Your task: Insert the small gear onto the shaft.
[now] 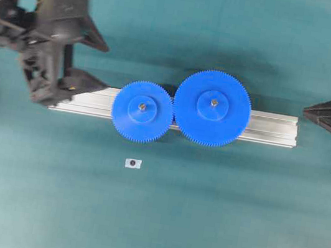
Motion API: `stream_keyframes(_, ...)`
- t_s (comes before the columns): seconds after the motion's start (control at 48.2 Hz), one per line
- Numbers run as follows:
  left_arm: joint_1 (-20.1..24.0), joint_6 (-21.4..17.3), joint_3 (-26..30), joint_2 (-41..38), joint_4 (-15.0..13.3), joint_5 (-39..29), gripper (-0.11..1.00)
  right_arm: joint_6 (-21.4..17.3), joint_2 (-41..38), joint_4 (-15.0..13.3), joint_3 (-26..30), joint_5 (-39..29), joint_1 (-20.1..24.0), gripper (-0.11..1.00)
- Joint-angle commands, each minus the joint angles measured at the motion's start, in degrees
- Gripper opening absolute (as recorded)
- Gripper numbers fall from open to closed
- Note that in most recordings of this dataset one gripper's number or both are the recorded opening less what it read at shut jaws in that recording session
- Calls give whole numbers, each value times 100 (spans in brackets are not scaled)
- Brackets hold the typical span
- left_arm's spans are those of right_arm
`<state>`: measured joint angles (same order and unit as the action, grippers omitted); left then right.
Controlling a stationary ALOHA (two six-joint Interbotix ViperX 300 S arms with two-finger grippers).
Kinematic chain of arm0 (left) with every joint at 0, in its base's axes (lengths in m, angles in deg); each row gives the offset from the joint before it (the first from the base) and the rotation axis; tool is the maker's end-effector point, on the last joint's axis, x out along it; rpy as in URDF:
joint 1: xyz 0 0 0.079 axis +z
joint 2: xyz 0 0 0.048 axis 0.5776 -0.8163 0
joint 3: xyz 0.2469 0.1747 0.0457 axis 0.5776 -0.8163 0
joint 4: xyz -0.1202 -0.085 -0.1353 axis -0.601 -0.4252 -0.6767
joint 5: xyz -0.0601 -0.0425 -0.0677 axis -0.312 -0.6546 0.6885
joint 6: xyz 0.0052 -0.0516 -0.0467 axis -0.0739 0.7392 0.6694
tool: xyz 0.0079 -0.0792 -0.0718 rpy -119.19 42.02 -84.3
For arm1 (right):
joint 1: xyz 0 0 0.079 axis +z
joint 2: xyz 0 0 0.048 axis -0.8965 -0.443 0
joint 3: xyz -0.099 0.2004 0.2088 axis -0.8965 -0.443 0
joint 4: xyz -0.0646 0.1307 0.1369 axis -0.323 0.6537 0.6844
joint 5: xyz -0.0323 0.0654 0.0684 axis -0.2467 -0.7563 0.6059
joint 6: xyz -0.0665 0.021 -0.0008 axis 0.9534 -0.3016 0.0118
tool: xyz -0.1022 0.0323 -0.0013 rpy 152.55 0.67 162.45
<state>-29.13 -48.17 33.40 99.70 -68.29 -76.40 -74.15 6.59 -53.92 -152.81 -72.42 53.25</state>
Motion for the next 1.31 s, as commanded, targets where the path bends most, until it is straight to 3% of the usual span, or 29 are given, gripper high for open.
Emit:
stream_keyframes(0.0, -79, -62, -105, 185, 18, 316, 85, -97, -44, -9, 70, 26, -18, 11)
stream_keyframes(0.352, -457, -88, -554, 158, 18, 686, 85, -105, 53, -53, -26, 158, -18, 11)
stream_keyframes(0.746, -650, -105, -914, 343, 18, 870, 85, -97, 879, -79, -888, 1116, -18, 11)
stream_keyframes(0.891, -659, -97, -1055, 431, 18, 984, 85, -114, 976, -79, -1143, 1222, -18, 11)
stream_keyframes(1.285, -659, -105, -1318, 765, 18, 1345, 85, -44, 976, -105, -1178, 1143, -18, 11)
